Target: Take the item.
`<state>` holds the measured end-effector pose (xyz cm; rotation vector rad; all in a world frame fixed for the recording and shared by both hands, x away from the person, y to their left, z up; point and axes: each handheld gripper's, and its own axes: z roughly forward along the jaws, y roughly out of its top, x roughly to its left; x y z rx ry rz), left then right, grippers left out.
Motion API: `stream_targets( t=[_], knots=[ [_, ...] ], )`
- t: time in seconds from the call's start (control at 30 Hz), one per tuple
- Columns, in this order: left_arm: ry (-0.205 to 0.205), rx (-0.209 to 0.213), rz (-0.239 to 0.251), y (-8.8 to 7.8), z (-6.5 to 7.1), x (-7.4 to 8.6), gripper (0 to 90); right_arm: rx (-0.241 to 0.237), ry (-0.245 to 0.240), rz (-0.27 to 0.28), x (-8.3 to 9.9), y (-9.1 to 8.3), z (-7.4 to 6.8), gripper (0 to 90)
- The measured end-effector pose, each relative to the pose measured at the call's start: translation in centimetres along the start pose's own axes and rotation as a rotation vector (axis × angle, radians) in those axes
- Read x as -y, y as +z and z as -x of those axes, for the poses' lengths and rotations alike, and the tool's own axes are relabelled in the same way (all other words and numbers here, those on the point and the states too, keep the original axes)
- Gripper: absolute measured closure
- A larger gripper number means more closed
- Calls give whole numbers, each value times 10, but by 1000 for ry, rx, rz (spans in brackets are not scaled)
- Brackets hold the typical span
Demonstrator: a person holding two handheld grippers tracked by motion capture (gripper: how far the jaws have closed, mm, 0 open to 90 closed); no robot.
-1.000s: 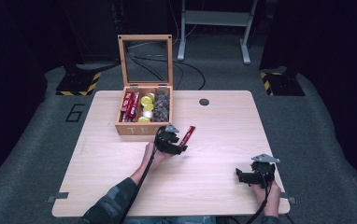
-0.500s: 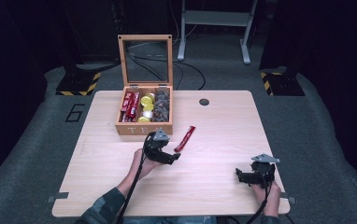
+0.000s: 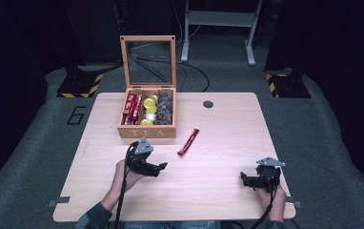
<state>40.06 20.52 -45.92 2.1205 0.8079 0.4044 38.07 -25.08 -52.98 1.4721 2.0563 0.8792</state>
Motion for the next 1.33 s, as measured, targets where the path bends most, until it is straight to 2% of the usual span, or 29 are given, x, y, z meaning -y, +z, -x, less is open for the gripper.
stream_targets(
  t=[0.03, 0.2, 0.4, 0.67, 0.83, 0.97, 1.03, 1.13, 1.33],
  knots=[
    [-1, -21, 8, -4, -1, 3, 140, 0, 0, 0, 0, 0, 0, 9],
    [-34, -60, 13, -22, -9, 24, 138, 1, 0, 0, 0, 0, 0, 9],
    [-90, -124, -11, -41, -22, 59, 136, 1, 0, 0, 0, 0, 0, 9],
    [-181, -188, -45, -56, -37, 101, 131, 1, 5, -1, 0, 0, 0, 9],
    [-207, -259, -63, -61, -41, 123, 132, 2, 2, 0, 0, 0, 0, 9],
    [-234, -291, -86, -61, -45, 135, 130, 2, 3, 0, 0, 0, 0, 9],
    [-253, -294, -72, -61, -46, 139, 123, 3, -3, -2, 0, 0, 0, 9],
    [-258, -307, -73, -63, -46, 140, 114, 4, 3, -4, 0, 0, 0, 9],
    [-265, -303, -74, -62, -49, 141, 95, 10, 10, -6, 0, 0, -1, 0]
  ],
)
